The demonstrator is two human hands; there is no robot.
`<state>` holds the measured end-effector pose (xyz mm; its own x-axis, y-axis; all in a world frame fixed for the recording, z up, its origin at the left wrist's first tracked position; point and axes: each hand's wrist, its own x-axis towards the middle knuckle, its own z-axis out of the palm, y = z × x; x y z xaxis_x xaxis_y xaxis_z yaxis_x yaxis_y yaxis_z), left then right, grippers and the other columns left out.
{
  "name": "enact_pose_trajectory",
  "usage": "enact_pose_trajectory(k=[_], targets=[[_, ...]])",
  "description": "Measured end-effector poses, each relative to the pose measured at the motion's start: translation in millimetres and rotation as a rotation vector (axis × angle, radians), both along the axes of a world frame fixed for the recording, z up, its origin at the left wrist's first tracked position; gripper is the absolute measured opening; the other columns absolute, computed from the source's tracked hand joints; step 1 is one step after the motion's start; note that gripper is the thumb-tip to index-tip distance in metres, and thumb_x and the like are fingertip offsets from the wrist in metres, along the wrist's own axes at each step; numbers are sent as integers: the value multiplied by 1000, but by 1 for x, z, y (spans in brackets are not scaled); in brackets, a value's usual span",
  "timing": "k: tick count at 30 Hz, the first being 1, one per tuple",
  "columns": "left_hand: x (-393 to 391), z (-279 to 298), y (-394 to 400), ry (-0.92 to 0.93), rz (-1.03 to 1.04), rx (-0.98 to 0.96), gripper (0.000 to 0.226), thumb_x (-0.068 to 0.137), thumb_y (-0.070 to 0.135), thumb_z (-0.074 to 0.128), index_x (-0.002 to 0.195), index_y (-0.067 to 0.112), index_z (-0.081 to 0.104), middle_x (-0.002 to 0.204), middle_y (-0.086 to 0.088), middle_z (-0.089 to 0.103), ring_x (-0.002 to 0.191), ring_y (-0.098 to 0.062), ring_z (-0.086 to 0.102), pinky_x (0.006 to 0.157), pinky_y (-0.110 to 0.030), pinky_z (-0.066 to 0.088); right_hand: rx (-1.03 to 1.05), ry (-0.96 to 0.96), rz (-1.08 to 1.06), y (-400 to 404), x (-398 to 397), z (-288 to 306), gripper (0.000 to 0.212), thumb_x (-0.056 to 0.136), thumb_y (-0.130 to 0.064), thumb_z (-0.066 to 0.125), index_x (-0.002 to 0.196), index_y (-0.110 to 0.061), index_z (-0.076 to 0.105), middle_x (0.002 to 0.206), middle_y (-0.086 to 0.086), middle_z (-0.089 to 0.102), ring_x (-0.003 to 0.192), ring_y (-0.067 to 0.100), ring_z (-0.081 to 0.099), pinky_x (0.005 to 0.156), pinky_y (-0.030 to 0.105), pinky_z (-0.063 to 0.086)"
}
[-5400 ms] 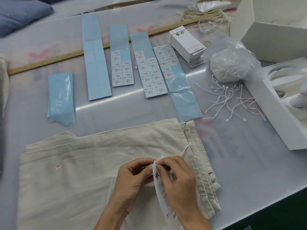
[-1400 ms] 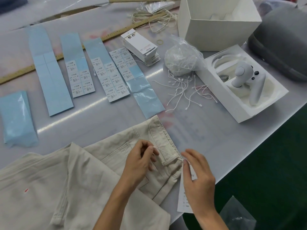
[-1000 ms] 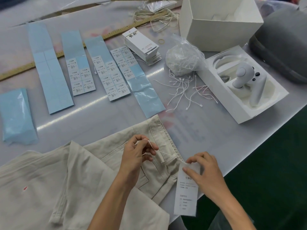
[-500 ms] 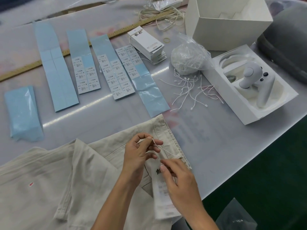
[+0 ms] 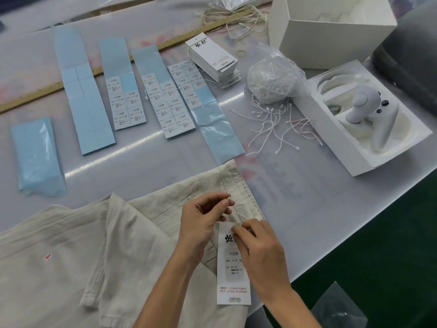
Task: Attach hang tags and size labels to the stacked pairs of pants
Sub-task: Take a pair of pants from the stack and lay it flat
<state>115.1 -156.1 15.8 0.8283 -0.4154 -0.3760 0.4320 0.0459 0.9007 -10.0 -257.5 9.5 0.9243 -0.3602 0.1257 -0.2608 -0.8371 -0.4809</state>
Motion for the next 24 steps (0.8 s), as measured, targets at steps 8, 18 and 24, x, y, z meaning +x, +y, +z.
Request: enact_pose_trajectory(k=[8, 18, 24], targets=[[-11, 2, -9, -165, -131, 151, 14, 96, 2, 66, 94, 16, 71, 85, -2, 76, 72, -13, 68, 62, -23, 53, 197, -67, -109, -12, 3, 6, 7, 99, -16, 61, 103, -14, 66, 97, -6, 62, 85, 8, 60, 71, 28, 58], [-26, 5, -11, -719, -300, 468, 10, 95, 11, 69, 101, 18, 73, 92, 13, 71, 85, -5, 65, 72, -16, 50, 340, -55, -161, -13, -6, 16, 8, 100, -13, 61, 105, -19, 63, 92, -12, 62, 82, 2, 64, 70, 19, 56], [-30, 5, -11, -764, -321, 472, 10, 94, 9, 70, 99, 18, 73, 93, 12, 70, 85, -7, 62, 73, -20, 48, 620, -63, -342, -17, -3, 13, 14, 98, -13, 65, 102, -26, 70, 93, -14, 70, 92, 4, 68, 75, 17, 55]])
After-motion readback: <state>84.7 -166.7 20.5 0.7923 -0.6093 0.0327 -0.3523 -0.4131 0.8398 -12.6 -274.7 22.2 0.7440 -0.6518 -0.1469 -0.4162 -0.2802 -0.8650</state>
